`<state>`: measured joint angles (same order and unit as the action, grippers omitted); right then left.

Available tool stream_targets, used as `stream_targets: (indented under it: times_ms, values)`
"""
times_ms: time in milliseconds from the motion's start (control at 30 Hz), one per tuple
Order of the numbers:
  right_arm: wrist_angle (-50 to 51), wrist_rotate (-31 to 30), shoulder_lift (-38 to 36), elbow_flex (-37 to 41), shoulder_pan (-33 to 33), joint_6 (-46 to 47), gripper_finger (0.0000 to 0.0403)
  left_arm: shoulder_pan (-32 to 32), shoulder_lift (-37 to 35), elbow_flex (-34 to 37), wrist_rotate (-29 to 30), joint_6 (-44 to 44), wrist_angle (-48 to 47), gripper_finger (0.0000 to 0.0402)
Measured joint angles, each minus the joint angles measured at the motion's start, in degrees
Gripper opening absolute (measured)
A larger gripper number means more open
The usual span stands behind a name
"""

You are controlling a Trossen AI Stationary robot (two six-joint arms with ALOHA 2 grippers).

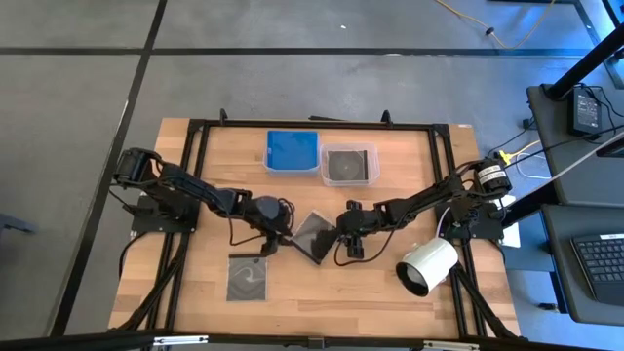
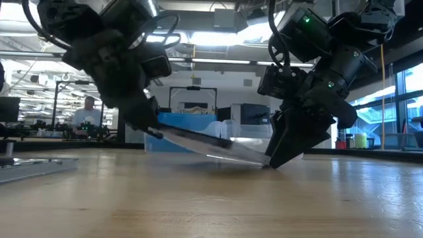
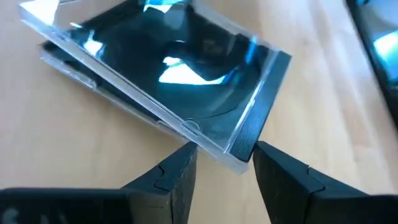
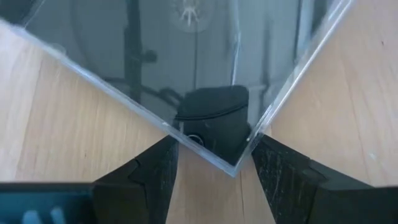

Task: Pick & place jewel cases by type
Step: Put the right black CD case into the transparent bin

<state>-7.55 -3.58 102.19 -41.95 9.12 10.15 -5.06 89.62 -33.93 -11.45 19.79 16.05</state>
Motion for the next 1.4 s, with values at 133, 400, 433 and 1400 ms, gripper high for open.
stream_targets:
  times_ms: [133, 400, 433, 1400]
  values:
    - [0.0, -0.7, 0.0, 0.0, 0.0, 0.0, 0.021, 0.4, -0.3, 0.0, -2.5, 0.6, 2.2, 0.0154]
    - [-0.1, -1.0, 0.0, 0.0, 0.0, 0.0, 0.021, 0.2, -0.3, 0.0, -2.3, 0.4, 2.7, 0.015]
    - [-0.1, -1.0, 0.0, 0.0, 0.0, 0.0, 0.021, 0.1, -0.3, 0.0, -2.1, 0.1, 2.7, 0.015]
    - [-1.1, -1.6, 0.2, 0.0, 0.0, 0.1, 0.021, -4.3, -0.1, -0.5, 3.7, -24.5, 7.6, 0.0155]
